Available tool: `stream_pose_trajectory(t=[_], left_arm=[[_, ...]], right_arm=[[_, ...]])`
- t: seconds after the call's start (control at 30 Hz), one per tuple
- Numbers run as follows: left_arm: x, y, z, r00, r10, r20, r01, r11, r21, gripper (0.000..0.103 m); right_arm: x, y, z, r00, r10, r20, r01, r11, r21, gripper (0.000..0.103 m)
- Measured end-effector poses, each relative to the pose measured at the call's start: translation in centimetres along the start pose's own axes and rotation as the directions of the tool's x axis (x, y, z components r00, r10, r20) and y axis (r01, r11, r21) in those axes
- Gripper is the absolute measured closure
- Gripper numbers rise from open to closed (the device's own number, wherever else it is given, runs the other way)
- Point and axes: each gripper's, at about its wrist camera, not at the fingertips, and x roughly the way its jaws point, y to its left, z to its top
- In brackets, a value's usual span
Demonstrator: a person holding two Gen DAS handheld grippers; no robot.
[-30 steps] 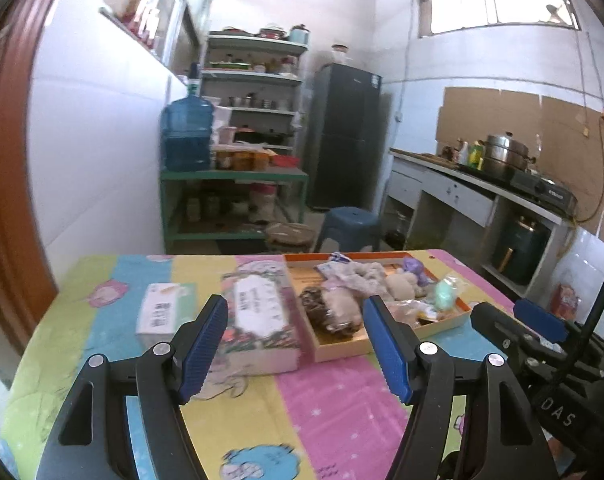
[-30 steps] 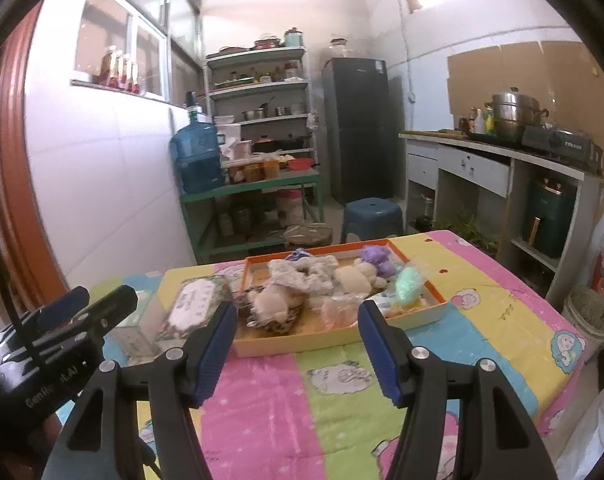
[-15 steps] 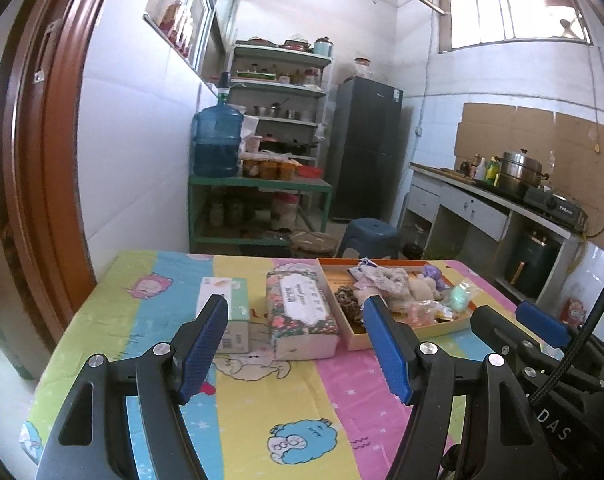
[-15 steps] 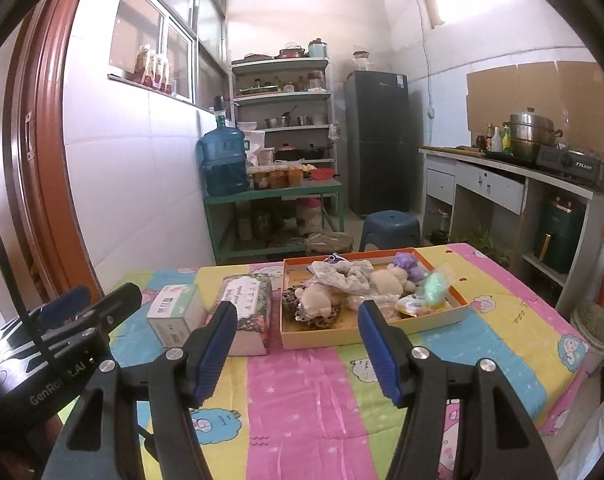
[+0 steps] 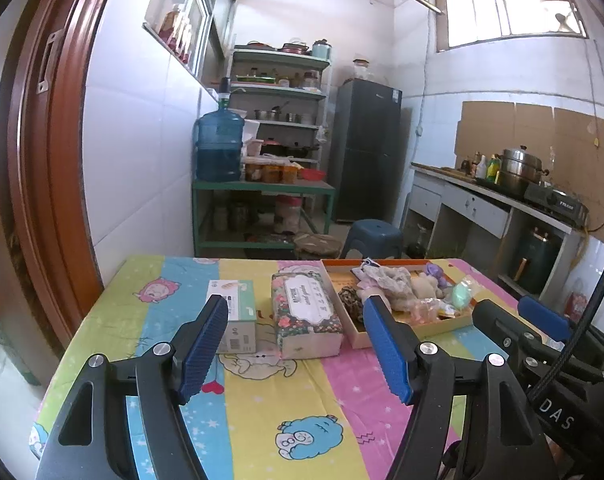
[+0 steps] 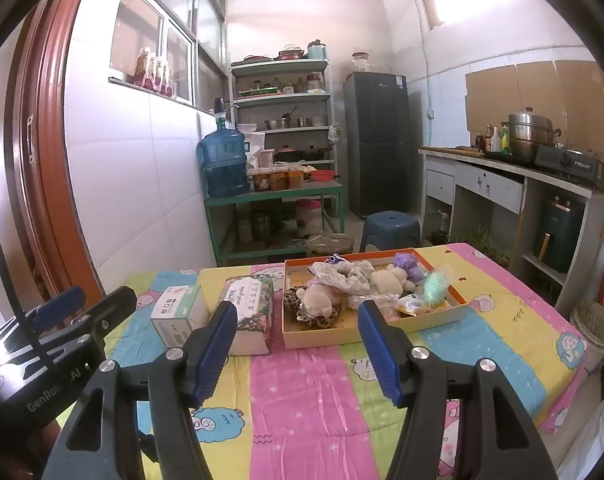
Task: Organize soft objects
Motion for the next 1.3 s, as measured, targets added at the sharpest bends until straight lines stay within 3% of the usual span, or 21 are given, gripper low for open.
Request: stream_pose_trajectory(t=[1.3], left_arm=[[0.18,-0.43,-0.05,1.0,0.026,-0.007,-0.026,0.999,0.041,0.031]], right_arm=[[0.33,-0.36,-0.18,1.0,-0.003,-0.013,0.003,1.0,0.019,0.04]])
